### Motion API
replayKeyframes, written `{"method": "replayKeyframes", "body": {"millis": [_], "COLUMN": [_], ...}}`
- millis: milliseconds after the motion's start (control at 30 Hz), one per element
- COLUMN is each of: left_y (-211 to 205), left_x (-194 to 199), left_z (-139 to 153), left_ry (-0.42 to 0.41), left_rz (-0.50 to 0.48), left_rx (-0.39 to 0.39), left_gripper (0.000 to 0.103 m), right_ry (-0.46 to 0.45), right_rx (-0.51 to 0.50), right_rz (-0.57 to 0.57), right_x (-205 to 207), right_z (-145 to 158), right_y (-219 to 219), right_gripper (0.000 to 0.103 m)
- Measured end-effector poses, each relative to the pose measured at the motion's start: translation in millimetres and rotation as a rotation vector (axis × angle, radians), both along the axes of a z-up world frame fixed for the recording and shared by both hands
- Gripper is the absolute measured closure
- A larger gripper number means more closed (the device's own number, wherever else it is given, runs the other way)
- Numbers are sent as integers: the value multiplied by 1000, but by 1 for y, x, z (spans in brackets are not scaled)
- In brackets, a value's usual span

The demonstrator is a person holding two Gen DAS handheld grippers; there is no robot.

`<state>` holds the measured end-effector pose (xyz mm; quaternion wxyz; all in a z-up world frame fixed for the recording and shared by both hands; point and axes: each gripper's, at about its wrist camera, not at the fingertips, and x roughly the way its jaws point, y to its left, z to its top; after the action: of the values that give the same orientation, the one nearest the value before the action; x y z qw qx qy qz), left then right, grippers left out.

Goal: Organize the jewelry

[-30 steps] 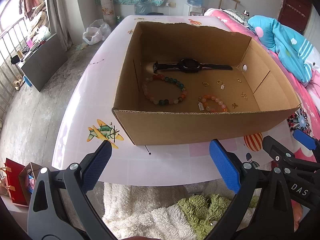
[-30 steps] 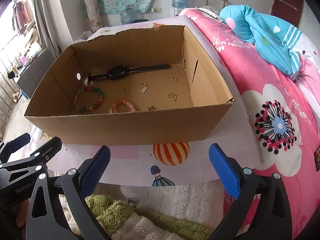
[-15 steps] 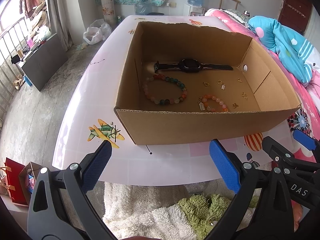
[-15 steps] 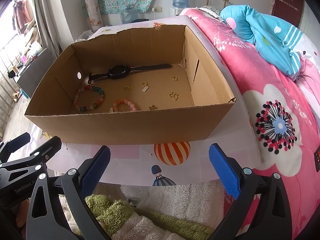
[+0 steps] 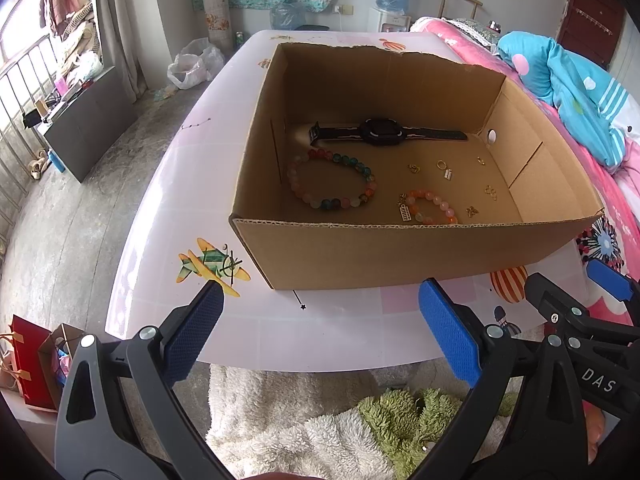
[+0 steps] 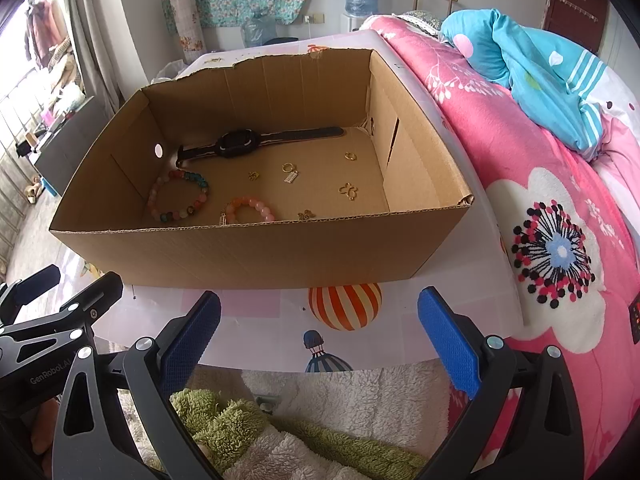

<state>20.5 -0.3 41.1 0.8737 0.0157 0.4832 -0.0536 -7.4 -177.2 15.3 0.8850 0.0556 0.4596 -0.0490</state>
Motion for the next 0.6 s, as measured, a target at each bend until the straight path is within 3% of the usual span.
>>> {"method": "replayKeyframes", "body": {"millis": [600], "left_y": [1], "left_x": [0], "left_z": [0], "left_ry": [2], "left_rz": [0], "left_rx": [-2], "left_gripper": [9], "right_ry": [4], "right_rx": [4], "right_rz": [3], "right_x": [1], "right_z": [-1], "right_y": [0], "right_gripper": [7]}}
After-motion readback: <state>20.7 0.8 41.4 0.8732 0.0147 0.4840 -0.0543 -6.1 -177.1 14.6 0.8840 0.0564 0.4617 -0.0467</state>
